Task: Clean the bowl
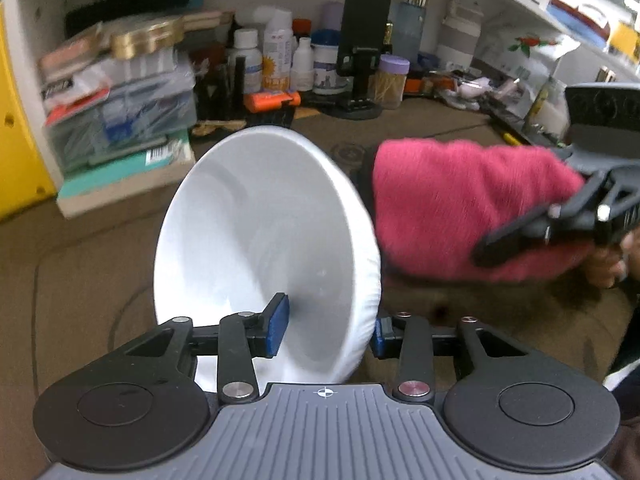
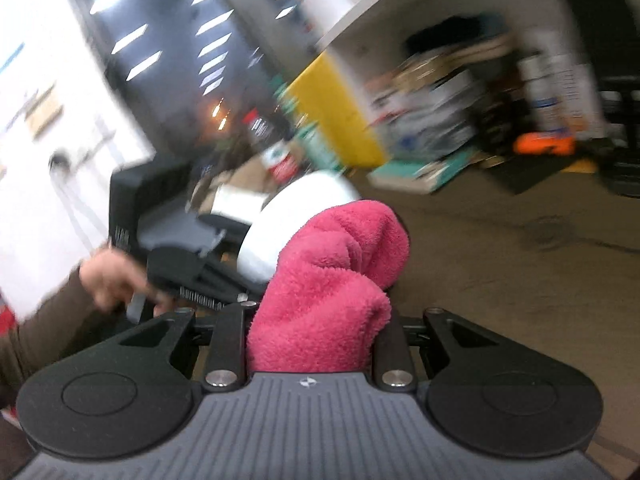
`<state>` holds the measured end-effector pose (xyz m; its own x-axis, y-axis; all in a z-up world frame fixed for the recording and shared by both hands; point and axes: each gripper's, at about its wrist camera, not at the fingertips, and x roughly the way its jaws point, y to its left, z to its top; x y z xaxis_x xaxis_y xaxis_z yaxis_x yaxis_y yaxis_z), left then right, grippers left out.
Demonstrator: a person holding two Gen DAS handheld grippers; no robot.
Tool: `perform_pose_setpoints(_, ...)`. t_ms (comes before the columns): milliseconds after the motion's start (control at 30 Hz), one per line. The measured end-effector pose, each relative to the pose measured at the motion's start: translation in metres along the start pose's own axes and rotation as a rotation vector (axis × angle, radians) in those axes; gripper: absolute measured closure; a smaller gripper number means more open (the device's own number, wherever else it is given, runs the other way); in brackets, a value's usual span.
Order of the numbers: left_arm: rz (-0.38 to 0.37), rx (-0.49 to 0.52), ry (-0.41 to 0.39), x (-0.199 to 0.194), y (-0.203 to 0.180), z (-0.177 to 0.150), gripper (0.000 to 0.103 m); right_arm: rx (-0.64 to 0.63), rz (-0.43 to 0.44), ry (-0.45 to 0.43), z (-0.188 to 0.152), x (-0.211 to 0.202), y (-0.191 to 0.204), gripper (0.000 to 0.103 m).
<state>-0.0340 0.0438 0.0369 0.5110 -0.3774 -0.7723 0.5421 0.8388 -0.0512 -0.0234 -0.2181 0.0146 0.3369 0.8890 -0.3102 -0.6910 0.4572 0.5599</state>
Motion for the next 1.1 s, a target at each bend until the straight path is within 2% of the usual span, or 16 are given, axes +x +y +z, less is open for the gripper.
perform_pose_setpoints(33, 0.017, 0.013, 0.003, 0.002, -0.004, 0.005, 0.062, -0.004, -0.042, -0.035, 0.002, -0.009, -0.002, 0.077)
perform_pose_setpoints(100, 0.039, 0.044, 0.012, 0.008, -0.013, 0.014, 0.062, -0.004, -0.074, -0.062, 0.004, -0.015, -0.008, 0.077)
perform_pose_setpoints(200, 0.015, 0.106, 0.049, 0.024, -0.037, 0.024, 0.063, 0.008, -0.141, -0.108, 0.006, -0.033, -0.017, 0.077)
perform_pose_setpoints(233, 0.018, 0.178, 0.066, 0.036, -0.06, 0.028, 0.058, 0.013, -0.153, -0.118, 0.006, -0.037, -0.018, 0.077)
perform_pose_setpoints(300, 0.037, 0.215, 0.06, 0.041, -0.071, 0.03, 0.045, 0.022, -0.169, -0.133, 0.006, -0.043, -0.022, 0.077)
perform_pose_setpoints(333, 0.035, 0.233, 0.06, 0.045, -0.079, 0.034, 0.045, 0.024, -0.185, -0.144, 0.004, -0.049, -0.025, 0.077)
perform_pose_setpoints(533, 0.098, 0.315, 0.12, 0.064, -0.1, 0.039, 0.046, -0.005, -0.293, -0.121, -0.003, -0.046, -0.028, 0.077)
perform_pose_setpoints(667, 0.128, 0.322, 0.127, 0.063, -0.103, 0.039, 0.044, -0.02, -0.319, -0.092, -0.004, -0.04, -0.028, 0.077)
perform_pose_setpoints(767, 0.19, 0.341, 0.115, 0.053, -0.112, 0.043, 0.034, -0.032, -0.325, -0.076, -0.006, -0.036, -0.028, 0.077)
perform_pose_setpoints(833, 0.243, 0.355, 0.086, 0.041, -0.117, 0.044, 0.016, -0.053, -0.362, -0.051, -0.009, -0.03, -0.026, 0.077)
perform_pose_setpoints(933, 0.309, 0.354, 0.021, 0.014, -0.121, 0.042, 0.002, -0.065, -0.412, -0.019, -0.012, -0.02, -0.022, 0.077)
perform_pose_setpoints(1100, 0.416, 0.306, -0.048, -0.022, -0.114, 0.028, 0.0, -0.109, -0.524, 0.017, -0.017, 0.002, -0.006, 0.075)
